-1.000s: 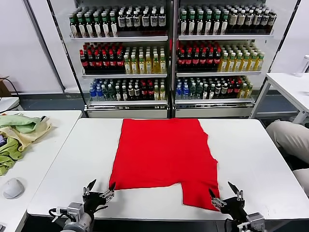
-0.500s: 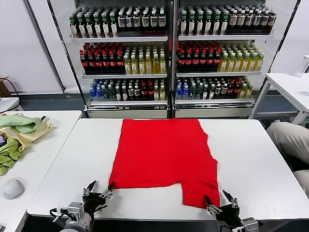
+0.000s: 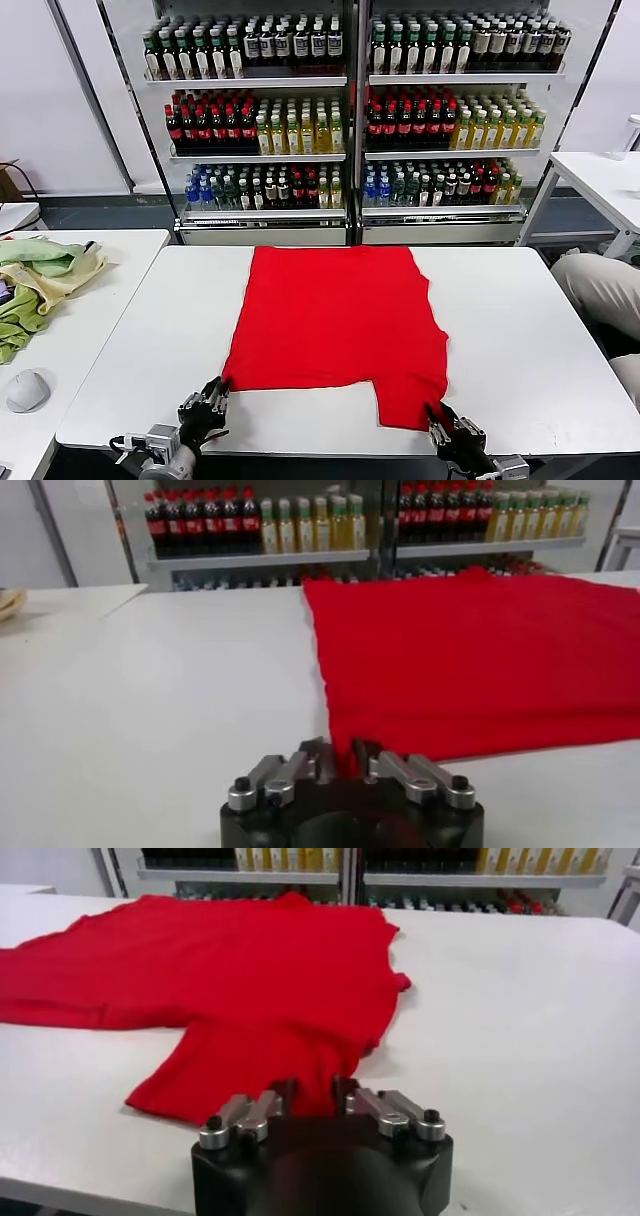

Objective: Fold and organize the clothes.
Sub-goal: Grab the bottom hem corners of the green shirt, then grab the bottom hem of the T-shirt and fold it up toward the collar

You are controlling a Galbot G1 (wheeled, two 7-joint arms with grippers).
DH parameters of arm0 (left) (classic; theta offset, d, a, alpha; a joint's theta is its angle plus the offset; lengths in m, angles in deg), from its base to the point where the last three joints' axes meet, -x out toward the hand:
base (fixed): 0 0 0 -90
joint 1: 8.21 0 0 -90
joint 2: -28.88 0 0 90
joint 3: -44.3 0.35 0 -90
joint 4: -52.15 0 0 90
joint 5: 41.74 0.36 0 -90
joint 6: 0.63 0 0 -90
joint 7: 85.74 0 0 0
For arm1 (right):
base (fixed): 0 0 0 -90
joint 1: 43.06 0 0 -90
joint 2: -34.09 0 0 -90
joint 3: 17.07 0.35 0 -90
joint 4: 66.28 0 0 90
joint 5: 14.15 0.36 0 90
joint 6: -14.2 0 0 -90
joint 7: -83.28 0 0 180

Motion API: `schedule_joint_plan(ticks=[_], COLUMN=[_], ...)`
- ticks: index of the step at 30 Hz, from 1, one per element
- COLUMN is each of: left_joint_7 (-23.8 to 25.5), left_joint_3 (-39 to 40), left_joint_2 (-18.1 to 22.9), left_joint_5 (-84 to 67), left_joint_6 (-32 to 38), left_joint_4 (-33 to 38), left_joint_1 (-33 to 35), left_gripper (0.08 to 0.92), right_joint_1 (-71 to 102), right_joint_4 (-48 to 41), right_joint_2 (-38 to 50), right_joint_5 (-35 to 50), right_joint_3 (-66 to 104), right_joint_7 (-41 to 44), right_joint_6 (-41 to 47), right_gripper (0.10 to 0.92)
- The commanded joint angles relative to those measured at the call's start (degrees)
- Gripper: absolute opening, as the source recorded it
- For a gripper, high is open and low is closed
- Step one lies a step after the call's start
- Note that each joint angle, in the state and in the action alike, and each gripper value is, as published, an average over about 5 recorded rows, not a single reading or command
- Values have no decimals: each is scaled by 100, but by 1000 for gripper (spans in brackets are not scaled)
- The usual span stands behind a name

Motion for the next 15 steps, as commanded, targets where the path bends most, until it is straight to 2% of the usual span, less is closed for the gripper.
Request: schedule_joint_plan(ticks=[1,5,15], left_joint_7=[449,439,-170], left_joint_3=[-133,-217,-507], left_joint_2=[-111,-255,-863], left_joint_5=[25,23,73], left_joint_6=[63,22,-100], left_joint_4=[169,691,2115], left_joint_1=[88,468,2192], left_gripper=[123,92,92], right_joint_1=[1,414,1826], right_joint_4=[227,686,1609], right_joint_2=[151,336,531], right_joint_5=[452,660,642], right_joint_3=[256,612,1541], right_joint_7=[92,227,652], right_joint_6=[41,154,208], right_gripper=[127,124,124])
